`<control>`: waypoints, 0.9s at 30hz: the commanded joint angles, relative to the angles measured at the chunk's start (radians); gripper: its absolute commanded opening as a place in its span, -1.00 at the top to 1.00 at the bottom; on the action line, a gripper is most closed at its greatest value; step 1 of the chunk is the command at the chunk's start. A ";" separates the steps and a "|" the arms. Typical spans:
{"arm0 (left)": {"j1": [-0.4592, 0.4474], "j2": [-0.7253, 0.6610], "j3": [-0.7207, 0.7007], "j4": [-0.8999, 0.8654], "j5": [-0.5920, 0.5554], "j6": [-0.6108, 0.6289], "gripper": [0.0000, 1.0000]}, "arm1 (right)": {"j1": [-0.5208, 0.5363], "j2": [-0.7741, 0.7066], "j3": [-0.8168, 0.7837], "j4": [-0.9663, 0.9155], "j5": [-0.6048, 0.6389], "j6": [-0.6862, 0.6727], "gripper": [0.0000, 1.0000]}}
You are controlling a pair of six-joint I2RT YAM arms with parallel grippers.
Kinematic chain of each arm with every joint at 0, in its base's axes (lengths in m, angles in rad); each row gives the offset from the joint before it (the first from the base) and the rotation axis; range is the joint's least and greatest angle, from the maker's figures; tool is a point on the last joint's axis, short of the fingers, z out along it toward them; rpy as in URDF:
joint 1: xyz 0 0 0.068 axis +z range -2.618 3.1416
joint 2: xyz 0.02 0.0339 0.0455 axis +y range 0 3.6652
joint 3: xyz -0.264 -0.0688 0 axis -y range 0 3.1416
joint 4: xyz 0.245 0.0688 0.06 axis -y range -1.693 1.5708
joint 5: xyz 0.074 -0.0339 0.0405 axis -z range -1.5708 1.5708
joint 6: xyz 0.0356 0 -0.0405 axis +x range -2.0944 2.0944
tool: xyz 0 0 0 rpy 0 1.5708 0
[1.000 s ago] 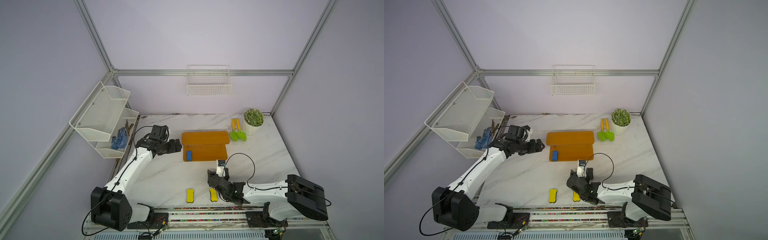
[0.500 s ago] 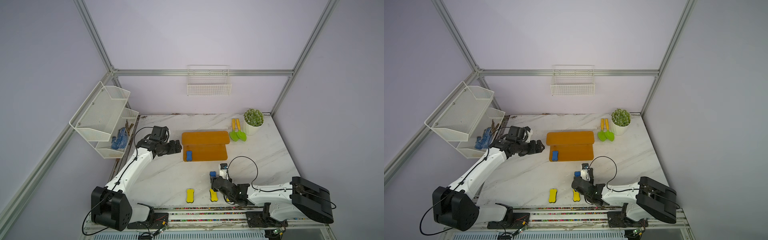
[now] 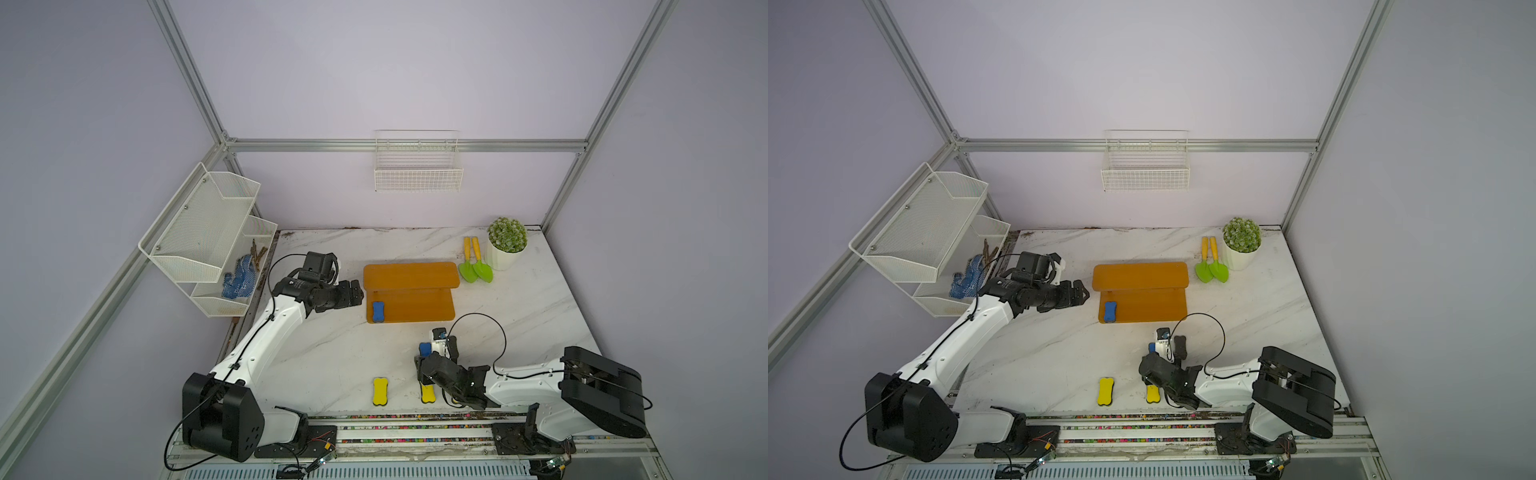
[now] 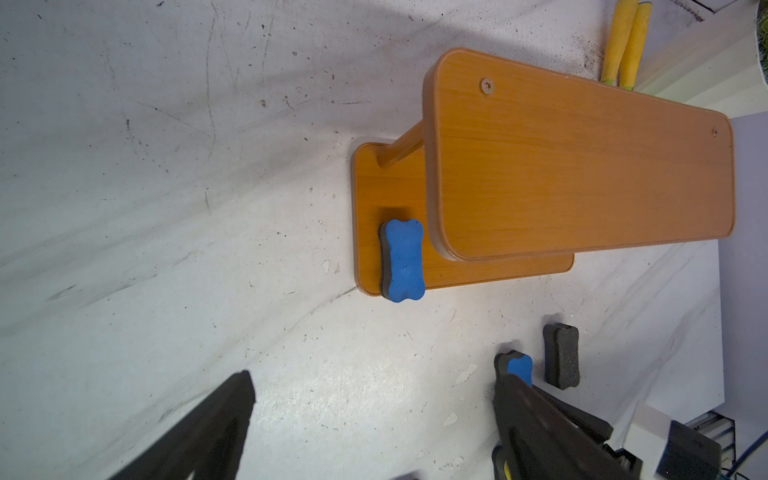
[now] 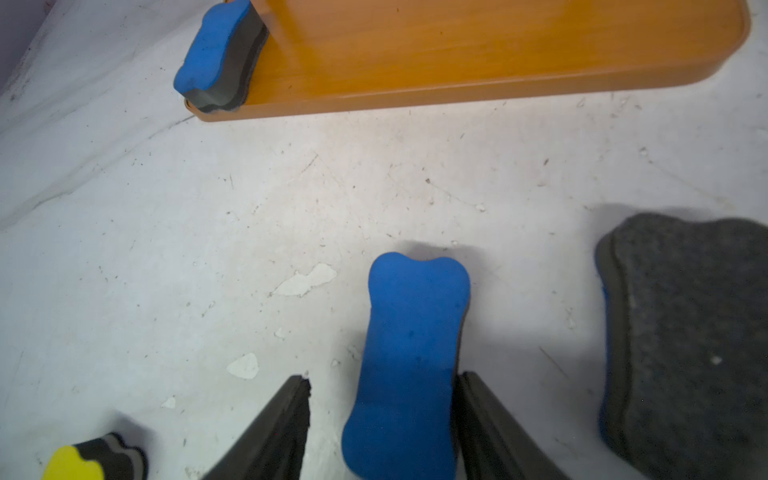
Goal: Remove the whiteboard erasers from the shelf
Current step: Adjust the whiteboard eraser at the center of the board, then pick up the whiteboard eraser from the shelf.
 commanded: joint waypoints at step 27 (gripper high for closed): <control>0.146 -0.080 -0.070 -0.038 0.008 -0.015 -0.88 | -0.011 0.363 0.452 0.271 0.200 -0.366 -0.20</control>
